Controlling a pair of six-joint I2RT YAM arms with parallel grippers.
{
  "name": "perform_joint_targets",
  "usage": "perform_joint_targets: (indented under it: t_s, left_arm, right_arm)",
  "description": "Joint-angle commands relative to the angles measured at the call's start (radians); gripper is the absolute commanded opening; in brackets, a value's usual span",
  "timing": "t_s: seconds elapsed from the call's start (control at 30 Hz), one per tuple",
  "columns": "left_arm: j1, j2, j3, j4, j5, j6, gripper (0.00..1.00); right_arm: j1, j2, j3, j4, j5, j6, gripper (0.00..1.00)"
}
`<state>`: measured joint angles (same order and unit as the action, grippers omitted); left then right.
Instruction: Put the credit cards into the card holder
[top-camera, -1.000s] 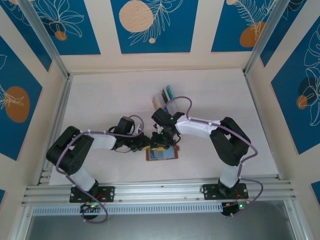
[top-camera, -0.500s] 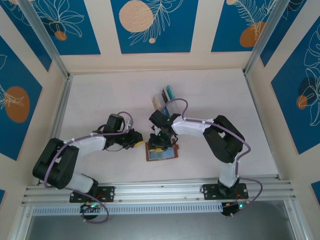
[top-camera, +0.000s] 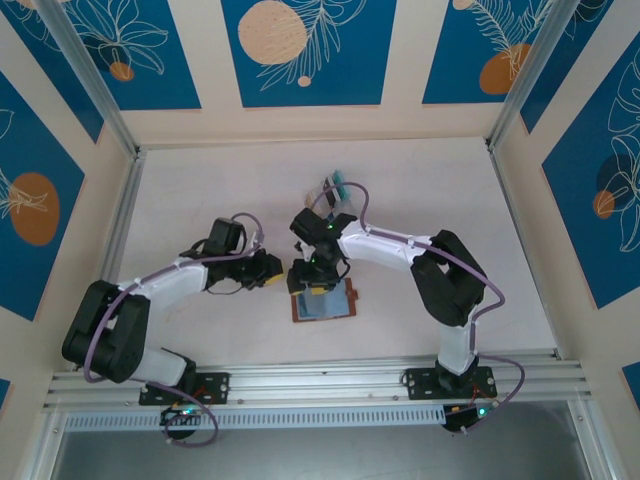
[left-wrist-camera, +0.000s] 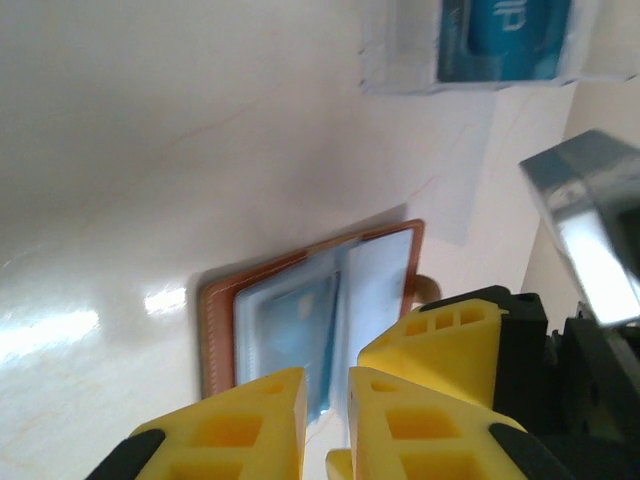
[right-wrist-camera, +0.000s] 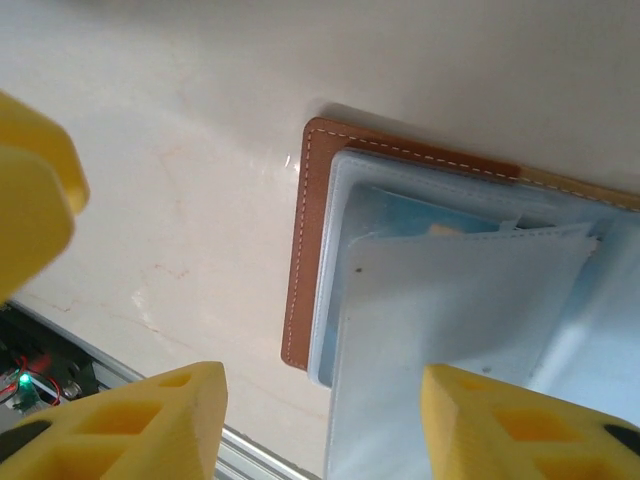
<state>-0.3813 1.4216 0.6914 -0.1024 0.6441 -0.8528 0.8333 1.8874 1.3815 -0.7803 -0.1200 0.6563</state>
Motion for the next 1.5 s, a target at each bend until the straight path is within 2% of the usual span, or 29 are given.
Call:
perform_joint_targets:
  t_s: [0.0, 0.17, 0.37, 0.47, 0.7, 0.9, 1.27, 1.47]
  left_arm:
    - [0.021, 0.027, 0.065, -0.028, 0.013, 0.029, 0.19]
    - [0.022, 0.101, 0.144, 0.017, 0.039, 0.003, 0.19]
    - [0.014, 0.215, 0.253, 0.076, 0.076, -0.028, 0.19]
    - [-0.012, 0.282, 0.33, 0.091, 0.077, -0.039, 0.18]
    - [-0.066, 0.454, 0.48, 0.168, 0.092, -0.109, 0.13]
    - [-0.074, 0.546, 0.538, 0.22, 0.106, -0.167, 0.11]
    - [-0.073, 0.571, 0.482, 0.291, 0.098, -0.223, 0.1]
    - [-0.071, 0.57, 0.472, 0.303, 0.091, -0.234, 0.09]
  right_arm:
    - [-0.032, -0.067, 0.054, -0.121, 0.02, -0.08, 0.57]
    - [-0.104, -0.088, 0.148, -0.191, 0.056, -0.142, 0.57]
    - [-0.224, -0.077, 0.237, -0.226, 0.165, -0.194, 0.34]
    - [-0.267, -0.021, 0.305, -0.244, 0.198, -0.228, 0.31]
    - [-0.296, 0.142, 0.453, -0.261, 0.229, -0.294, 0.32]
    - [-0.307, 0.232, 0.551, -0.271, 0.253, -0.313, 0.32]
    - [-0.299, 0.31, 0.588, -0.289, 0.344, -0.32, 0.32]
    - [-0.295, 0.337, 0.594, -0.287, 0.28, -0.325, 0.32]
